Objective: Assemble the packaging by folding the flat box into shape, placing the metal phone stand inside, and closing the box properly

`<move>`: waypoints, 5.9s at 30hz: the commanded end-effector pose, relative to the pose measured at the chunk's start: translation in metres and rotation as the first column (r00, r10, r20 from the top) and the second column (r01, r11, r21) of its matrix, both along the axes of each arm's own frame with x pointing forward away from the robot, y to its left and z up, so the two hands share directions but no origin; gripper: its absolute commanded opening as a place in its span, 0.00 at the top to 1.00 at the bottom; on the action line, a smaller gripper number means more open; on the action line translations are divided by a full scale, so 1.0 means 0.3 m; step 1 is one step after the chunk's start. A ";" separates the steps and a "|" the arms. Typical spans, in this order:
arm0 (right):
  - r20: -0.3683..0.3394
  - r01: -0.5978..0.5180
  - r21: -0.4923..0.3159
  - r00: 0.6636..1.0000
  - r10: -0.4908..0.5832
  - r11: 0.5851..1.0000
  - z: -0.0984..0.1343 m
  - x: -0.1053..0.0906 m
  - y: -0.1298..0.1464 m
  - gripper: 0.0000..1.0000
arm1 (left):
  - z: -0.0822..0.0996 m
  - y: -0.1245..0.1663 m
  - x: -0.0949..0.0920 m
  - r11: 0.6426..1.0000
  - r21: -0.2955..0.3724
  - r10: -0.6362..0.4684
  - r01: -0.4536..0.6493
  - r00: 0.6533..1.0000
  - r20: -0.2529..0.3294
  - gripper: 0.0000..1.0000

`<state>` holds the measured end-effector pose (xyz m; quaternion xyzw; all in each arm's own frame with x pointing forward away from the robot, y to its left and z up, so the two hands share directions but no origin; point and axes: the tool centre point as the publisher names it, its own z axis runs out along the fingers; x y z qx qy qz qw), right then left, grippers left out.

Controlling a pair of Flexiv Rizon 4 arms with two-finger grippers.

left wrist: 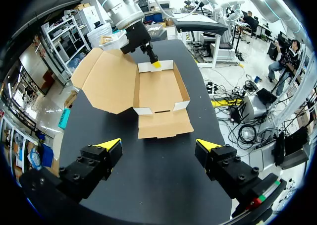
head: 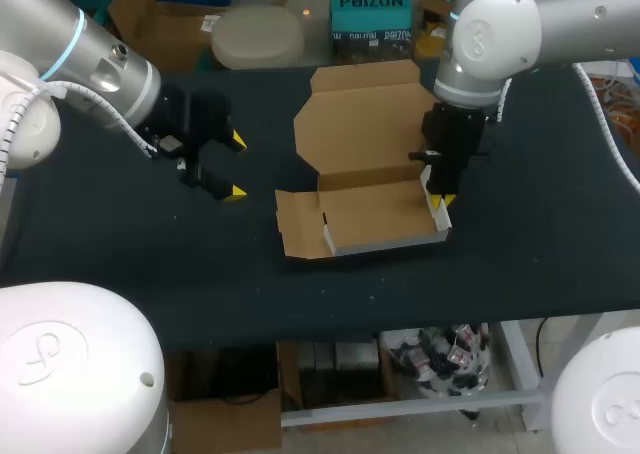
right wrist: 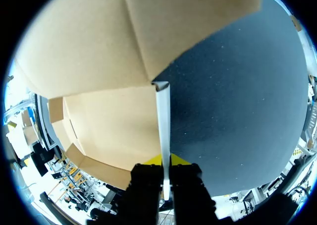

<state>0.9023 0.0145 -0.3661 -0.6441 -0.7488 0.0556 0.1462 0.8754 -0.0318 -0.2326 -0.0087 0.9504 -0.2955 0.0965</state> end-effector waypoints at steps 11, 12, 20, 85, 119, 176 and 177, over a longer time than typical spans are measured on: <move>-0.137 0.003 -0.053 0.991 -0.010 0.999 -0.072 0.007 0.060 1.00 | 0.003 -0.002 0.002 1.000 0.007 0.000 0.000 1.000 -0.004 0.00; -0.133 0.010 -0.063 0.991 -0.019 0.998 -0.074 0.007 0.063 1.00 | 0.003 -0.002 0.002 1.000 0.007 0.000 0.000 1.000 -0.004 0.00; -0.122 0.033 -0.068 0.992 -0.041 0.997 -0.099 0.014 0.080 1.00 | 0.003 -0.002 0.002 1.000 0.007 0.000 0.000 1.000 -0.004 0.00; 0.171 0.174 -0.064 0.972 -0.161 0.983 -0.170 0.029 0.128 0.82 | 0.003 -0.002 0.002 1.000 0.007 0.000 0.000 1.000 -0.004 0.00; 0.211 0.140 -0.169 0.972 -0.103 0.976 -0.176 0.078 0.142 1.00 | 0.003 -0.002 0.002 1.000 0.007 0.000 0.000 1.000 -0.004 0.00; 0.209 0.033 -0.074 0.978 -0.017 0.997 -0.173 0.055 0.155 1.00 | 0.003 -0.002 0.002 1.000 0.007 0.000 0.000 1.000 -0.004 0.00; 0.207 0.038 -0.073 0.978 -0.023 0.997 -0.173 0.054 0.155 1.00 | 0.003 -0.002 0.002 1.000 0.007 0.000 0.000 1.000 -0.004 0.00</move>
